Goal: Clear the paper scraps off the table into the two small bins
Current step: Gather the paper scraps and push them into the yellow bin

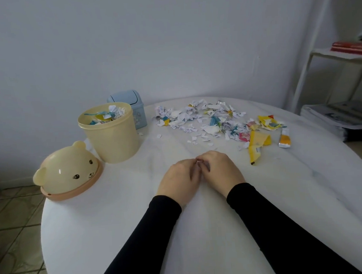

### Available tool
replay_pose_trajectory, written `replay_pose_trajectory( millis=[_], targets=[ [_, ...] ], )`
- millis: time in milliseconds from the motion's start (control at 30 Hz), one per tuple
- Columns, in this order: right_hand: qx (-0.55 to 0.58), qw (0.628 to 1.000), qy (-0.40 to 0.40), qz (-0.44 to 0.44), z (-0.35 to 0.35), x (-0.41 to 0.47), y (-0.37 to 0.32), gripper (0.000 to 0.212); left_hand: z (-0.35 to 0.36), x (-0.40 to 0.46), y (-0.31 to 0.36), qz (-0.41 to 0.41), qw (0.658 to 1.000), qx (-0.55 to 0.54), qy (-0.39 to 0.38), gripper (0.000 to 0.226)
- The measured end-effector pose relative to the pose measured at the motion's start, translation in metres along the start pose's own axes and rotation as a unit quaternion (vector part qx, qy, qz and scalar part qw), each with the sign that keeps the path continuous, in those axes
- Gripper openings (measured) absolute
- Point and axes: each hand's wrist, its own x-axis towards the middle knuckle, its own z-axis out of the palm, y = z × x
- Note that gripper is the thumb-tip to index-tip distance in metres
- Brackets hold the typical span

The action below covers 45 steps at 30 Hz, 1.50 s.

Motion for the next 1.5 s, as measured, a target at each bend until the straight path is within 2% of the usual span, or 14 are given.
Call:
replay_pose_trajectory(
  millis=[100,200,300,367,500,633,700,800,967,1200,1267,1400,1433,1500],
  targets=[
    [0.023,0.997,0.077,-0.008,-0.011,0.0,0.005,0.028,0.013,-0.005,0.016,0.001,0.998,0.038,-0.052,0.025],
    [0.013,0.985,0.169,-0.001,-0.027,-0.001,0.02,0.026,0.028,0.0,0.035,0.021,0.995,0.06,-0.081,0.036],
    [-0.048,0.969,0.239,0.045,-0.043,-0.001,0.044,0.027,0.036,0.011,0.056,0.006,0.995,0.048,-0.091,0.038],
    [-0.082,0.959,0.256,0.088,-0.053,-0.001,0.065,0.032,0.043,0.021,0.065,0.006,0.996,0.034,-0.082,0.036],
    [-0.114,0.949,0.184,0.227,-0.067,0.011,0.102,0.041,0.054,0.044,0.07,-0.005,0.997,0.003,-0.082,0.044],
    [-0.121,0.946,0.07,0.291,-0.074,0.03,0.119,0.059,0.061,0.061,0.069,-0.024,0.997,-0.005,-0.07,0.047],
    [-0.149,0.946,0.015,0.287,-0.074,0.033,0.12,0.057,0.065,0.065,0.066,-0.034,0.997,-0.019,-0.063,0.043],
    [-0.187,0.948,-0.011,0.258,-0.072,0.028,0.113,0.05,0.063,0.063,0.063,-0.038,0.998,-0.034,-0.048,0.035],
    [-0.173,0.964,0.004,0.204,-0.067,0.016,0.085,0.043,0.043,0.056,0.052,-0.071,0.993,-0.096,-0.018,0.039],
    [-0.113,0.982,0.049,0.145,-0.065,0.001,0.066,0.057,0.014,0.045,0.034,-0.107,0.987,-0.116,0.023,0.035],
    [-0.109,0.98,0.045,0.161,-0.067,-0.001,0.067,0.062,0.007,0.039,0.031,-0.089,0.993,-0.072,-0.009,0.039],
    [-0.109,0.975,-0.034,0.189,-0.072,-0.005,0.071,0.077,0.007,0.026,0.031,-0.043,0.987,0.026,-0.152,0.061],
    [-0.11,0.976,-0.047,0.183,-0.072,-0.005,0.072,0.078,0.009,0.025,0.033,-0.033,0.985,0.036,-0.166,0.058],
    [-0.087,0.982,-0.05,0.161,-0.07,-0.005,0.071,0.074,0.014,0.028,0.034,-0.015,0.99,0.031,-0.135,0.05]
  ],
)
